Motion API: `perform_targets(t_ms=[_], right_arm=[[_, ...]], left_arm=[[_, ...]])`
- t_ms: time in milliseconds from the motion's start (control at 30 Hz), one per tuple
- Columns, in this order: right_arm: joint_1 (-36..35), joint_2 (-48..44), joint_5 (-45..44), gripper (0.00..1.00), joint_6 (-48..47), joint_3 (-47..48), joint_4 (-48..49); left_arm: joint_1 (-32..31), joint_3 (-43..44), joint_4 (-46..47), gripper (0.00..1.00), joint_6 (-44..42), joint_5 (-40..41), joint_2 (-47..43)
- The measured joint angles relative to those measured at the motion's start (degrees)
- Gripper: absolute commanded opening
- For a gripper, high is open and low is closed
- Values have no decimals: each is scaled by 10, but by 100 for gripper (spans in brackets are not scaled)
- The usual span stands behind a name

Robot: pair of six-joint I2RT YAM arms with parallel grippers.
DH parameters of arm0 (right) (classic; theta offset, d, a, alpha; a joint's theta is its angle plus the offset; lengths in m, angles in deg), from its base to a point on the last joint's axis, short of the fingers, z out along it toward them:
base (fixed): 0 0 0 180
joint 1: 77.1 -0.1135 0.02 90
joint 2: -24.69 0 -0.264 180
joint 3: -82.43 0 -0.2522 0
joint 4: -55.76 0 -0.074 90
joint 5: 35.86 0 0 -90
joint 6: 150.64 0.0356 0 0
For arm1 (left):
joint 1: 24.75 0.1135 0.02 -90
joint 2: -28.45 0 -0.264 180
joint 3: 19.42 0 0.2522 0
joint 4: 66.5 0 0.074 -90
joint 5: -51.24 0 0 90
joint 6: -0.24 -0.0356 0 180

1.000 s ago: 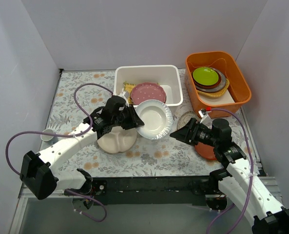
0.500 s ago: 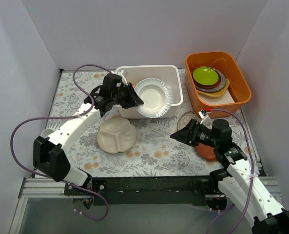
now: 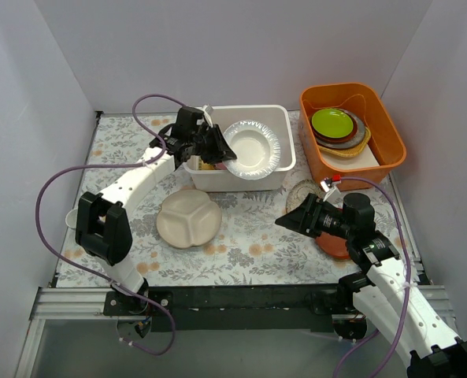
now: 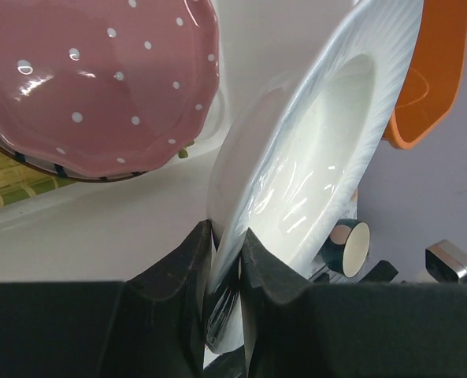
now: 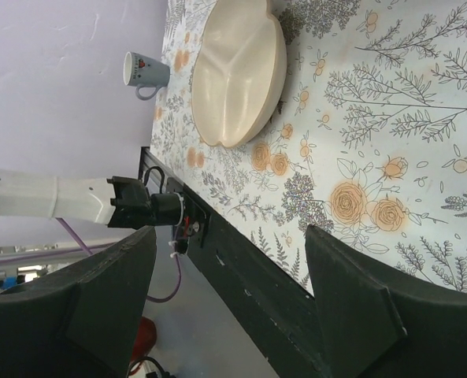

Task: Place the plates into the plastic bin on the countertop
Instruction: Place the plate in the plastic bin.

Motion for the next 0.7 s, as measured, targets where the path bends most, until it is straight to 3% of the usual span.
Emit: perform_targets(t_ms=[700], right_arm=[[0,0,4,83,-5,0,-4]], left_arm=[[61,68,63,0,56,-54,136]])
